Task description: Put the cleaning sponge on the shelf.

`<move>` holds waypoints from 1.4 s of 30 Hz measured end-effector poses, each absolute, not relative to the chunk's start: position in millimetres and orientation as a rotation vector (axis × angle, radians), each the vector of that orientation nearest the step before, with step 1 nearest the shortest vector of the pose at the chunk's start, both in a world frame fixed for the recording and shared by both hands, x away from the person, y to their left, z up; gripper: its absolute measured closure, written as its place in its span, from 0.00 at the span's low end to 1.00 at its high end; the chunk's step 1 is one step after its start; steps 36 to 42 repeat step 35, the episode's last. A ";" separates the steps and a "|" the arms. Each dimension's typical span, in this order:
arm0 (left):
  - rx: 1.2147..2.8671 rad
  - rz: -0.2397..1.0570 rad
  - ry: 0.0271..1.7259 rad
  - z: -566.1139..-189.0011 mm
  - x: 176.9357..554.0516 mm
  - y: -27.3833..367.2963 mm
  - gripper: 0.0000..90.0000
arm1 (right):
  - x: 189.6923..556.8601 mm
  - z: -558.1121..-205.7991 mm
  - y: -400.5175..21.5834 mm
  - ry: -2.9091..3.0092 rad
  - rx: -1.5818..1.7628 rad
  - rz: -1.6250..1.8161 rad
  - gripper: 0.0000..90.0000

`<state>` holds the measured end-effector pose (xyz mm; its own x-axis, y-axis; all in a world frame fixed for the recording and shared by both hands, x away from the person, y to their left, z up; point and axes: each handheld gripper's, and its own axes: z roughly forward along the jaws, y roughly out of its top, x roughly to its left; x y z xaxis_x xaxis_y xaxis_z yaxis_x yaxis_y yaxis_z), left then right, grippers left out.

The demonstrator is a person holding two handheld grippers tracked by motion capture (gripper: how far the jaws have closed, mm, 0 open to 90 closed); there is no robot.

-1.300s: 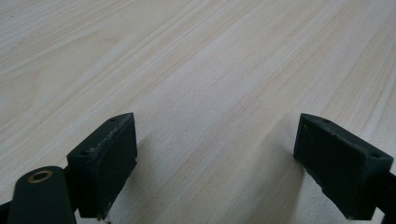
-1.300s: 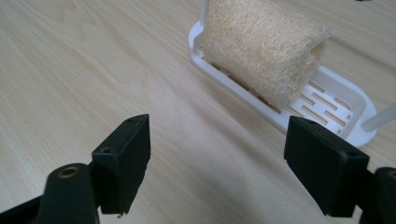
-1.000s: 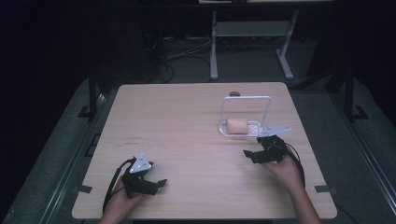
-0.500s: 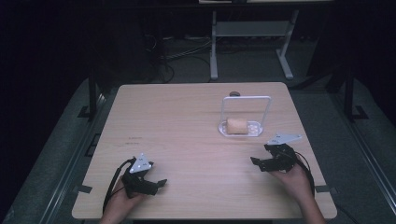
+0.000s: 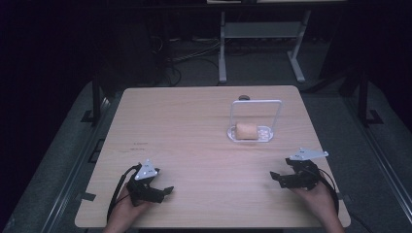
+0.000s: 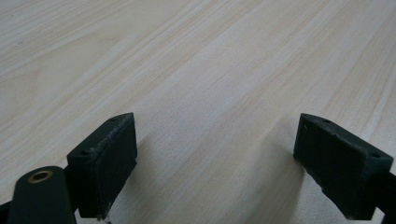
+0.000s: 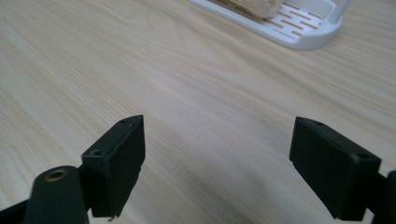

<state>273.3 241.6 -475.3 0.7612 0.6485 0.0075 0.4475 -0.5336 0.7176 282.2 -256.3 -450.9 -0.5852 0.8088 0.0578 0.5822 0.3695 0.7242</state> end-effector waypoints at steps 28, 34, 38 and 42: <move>2.226 0.355 0.818 -475.1 272.7 241.7 0.14 | 263.1 -482.4 -270.2 2.268 1.289 0.979 0.10; 2.223 0.355 0.821 -475.2 272.7 241.5 0.14 | 263.1 -482.4 -270.2 2.268 1.289 0.979 0.10; 2.222 0.355 0.821 -475.3 272.6 241.5 0.14 | 263.1 -482.4 -270.2 2.268 1.290 0.979 0.10; 2.222 0.355 0.821 -475.3 272.6 241.5 0.14 | 263.1 -482.4 -270.2 2.268 1.290 0.979 0.10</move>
